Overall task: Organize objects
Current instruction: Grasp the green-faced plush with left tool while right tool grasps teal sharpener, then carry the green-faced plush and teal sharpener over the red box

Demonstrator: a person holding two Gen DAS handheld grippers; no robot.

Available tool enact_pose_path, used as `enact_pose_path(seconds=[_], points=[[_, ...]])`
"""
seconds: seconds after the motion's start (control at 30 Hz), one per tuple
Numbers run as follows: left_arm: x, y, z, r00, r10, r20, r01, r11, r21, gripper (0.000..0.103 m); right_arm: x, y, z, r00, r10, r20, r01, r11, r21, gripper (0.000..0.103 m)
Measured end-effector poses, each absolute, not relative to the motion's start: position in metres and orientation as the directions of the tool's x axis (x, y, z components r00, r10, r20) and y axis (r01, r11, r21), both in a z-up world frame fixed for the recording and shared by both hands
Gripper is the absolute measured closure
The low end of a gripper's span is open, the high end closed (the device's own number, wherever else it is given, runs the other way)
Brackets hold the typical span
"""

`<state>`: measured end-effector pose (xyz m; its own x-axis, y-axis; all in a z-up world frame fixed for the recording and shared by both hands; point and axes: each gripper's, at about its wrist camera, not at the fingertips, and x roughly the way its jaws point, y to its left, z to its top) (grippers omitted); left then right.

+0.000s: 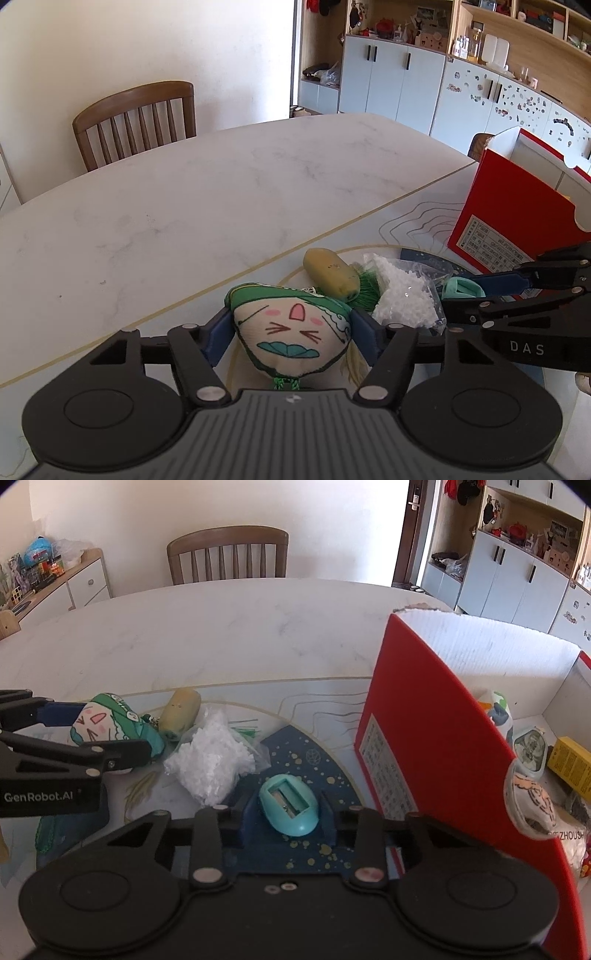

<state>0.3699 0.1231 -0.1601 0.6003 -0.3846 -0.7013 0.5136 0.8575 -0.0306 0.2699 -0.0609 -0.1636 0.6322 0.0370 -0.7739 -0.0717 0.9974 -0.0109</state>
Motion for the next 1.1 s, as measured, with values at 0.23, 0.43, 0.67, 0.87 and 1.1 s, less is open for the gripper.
enact_pose_path(seconds=[0.23,0.43,0.67,0.87,1.1], points=[[0.365,0.124,-0.152,0.604,-0.361,-0.711,0.486,0.873,-0.03,0.04,0.261,-0.061,-0.15,0.657,0.046,-0.752,-0.085,0.996,-0.014,0.069],[0.351,0.127,-0.133,0.618,-0.366,-0.695,0.476,0.879,-0.04,0.04,0.249,-0.063,-0.13,0.67,0.08,-0.738,-0.107,0.994,0.011,0.069],[0.331,0.133,-0.101,0.642,-0.377,-0.667,0.456,0.888,-0.064,0.04,0.229,-0.072,-0.102,0.676,0.144,-0.723,-0.146,0.987,0.06,0.069],[0.308,0.131,-0.07,0.665,-0.391,-0.637,0.455,0.888,-0.071,0.04,0.213,-0.083,-0.074,0.681,0.189,-0.707,-0.186,0.979,0.082,0.069],[0.283,0.122,-0.037,0.676,-0.403,-0.617,0.448,0.89,-0.091,0.04,0.196,-0.104,-0.05,0.694,0.246,-0.677,-0.228,0.967,0.117,0.069]])
